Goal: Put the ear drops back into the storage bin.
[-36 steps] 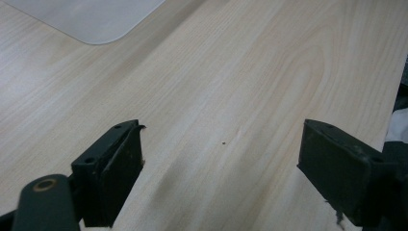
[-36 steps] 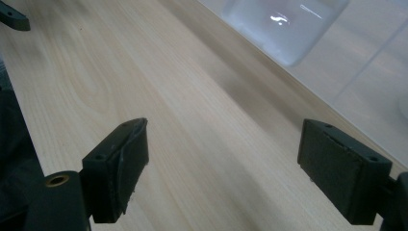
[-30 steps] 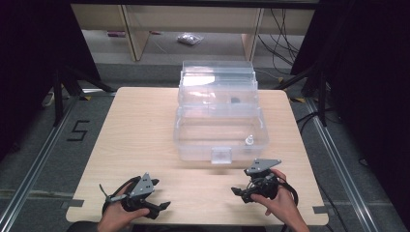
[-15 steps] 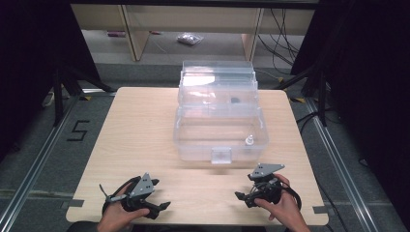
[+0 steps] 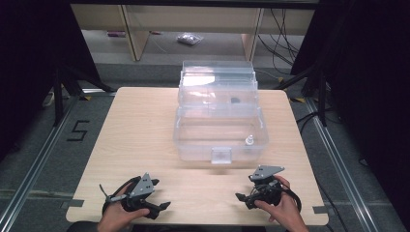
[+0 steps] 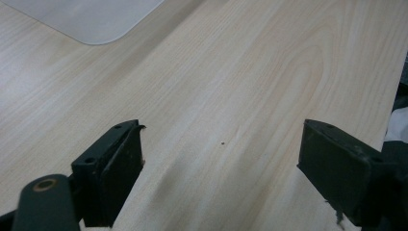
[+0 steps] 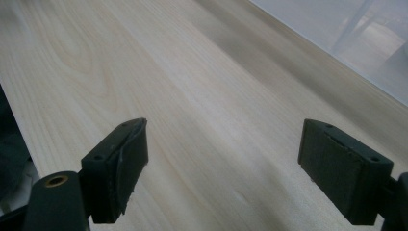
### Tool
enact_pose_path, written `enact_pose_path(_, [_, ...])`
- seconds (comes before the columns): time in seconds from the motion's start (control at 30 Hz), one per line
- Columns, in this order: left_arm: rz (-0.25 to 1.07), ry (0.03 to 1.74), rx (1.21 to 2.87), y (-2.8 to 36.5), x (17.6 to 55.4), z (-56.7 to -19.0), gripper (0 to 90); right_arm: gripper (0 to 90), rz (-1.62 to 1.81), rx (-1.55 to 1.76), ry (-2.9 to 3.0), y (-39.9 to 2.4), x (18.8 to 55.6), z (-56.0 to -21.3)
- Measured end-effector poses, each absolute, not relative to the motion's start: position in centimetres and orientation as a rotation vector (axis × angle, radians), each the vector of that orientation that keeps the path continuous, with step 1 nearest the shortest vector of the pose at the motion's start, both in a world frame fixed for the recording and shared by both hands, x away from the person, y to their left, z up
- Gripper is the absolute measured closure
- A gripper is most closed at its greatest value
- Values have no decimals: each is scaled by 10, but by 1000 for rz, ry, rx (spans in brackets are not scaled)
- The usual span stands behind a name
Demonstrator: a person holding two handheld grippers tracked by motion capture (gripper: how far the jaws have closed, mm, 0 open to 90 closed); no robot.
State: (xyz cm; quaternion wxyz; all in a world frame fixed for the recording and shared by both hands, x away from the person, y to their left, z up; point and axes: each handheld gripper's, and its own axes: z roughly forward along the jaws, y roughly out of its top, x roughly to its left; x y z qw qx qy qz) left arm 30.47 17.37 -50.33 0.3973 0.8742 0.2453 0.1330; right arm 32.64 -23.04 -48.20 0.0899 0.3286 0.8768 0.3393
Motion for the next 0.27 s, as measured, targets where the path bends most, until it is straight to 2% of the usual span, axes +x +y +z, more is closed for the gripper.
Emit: enact_pose_path(0.27, [348, 615, 2218, 174, 305, -503, 150, 186, 1041, 989, 2565, -232, 327, -482])
